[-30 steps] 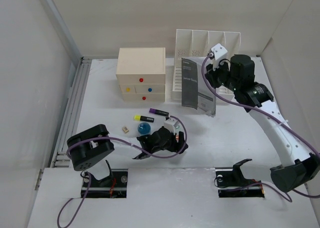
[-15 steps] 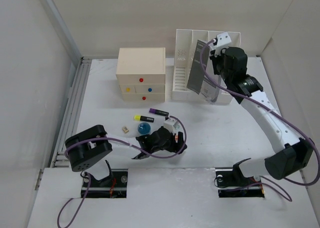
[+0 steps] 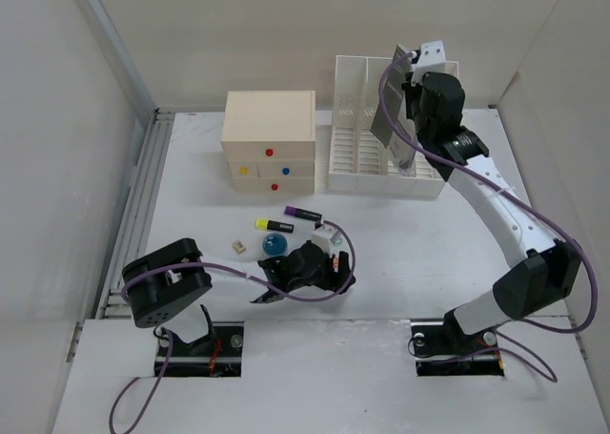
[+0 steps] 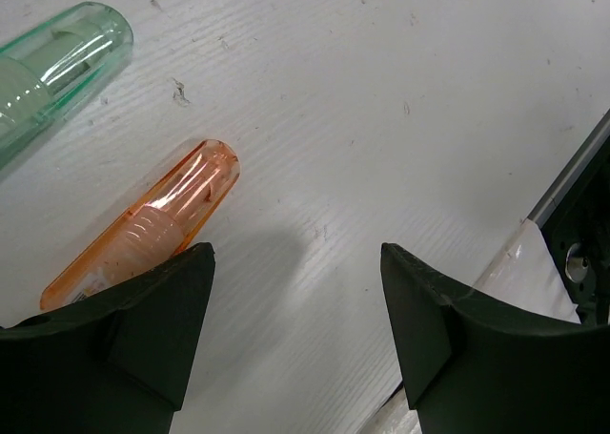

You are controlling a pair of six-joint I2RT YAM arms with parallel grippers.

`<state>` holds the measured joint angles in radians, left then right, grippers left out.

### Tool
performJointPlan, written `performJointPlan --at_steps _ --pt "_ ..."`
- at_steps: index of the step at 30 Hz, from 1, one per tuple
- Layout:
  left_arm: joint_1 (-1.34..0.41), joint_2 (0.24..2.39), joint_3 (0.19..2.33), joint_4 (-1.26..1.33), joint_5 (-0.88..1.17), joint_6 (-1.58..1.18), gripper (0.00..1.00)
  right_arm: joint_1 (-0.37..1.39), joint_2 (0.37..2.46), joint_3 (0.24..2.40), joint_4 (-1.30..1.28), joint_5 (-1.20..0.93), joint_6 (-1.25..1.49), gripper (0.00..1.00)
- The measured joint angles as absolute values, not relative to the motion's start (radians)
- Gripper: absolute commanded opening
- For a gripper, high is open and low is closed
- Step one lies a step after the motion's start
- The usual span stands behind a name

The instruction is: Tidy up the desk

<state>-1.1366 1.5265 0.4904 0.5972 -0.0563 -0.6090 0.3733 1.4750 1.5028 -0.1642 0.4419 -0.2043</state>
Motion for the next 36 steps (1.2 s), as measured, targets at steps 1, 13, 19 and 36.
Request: performJointPlan --at_steps 1,13,19,36 --pt "-1.137 1.526 0.491 0.596 -0.056 -0.607 0.69 0.375 1.487 1.513 -0.150 0.445 -0.197 0.00" --pt "-1.137 1.513 0.491 0.573 -0.057 -0.606 0.69 0.574 1.777 1.650 -0.049 0.765 -0.153 0.00" --pt "-1.137 1.498 0.483 0.557 -0.061 -0.607 0.69 0.617 1.824 1.653 -0.014 0.829 -0.146 0.00" --pt "-1.137 1.453 0.449 0.543 -0.062 -0.611 0.69 0.590 1.813 1.525 0.035 0.741 0.060 0.21"
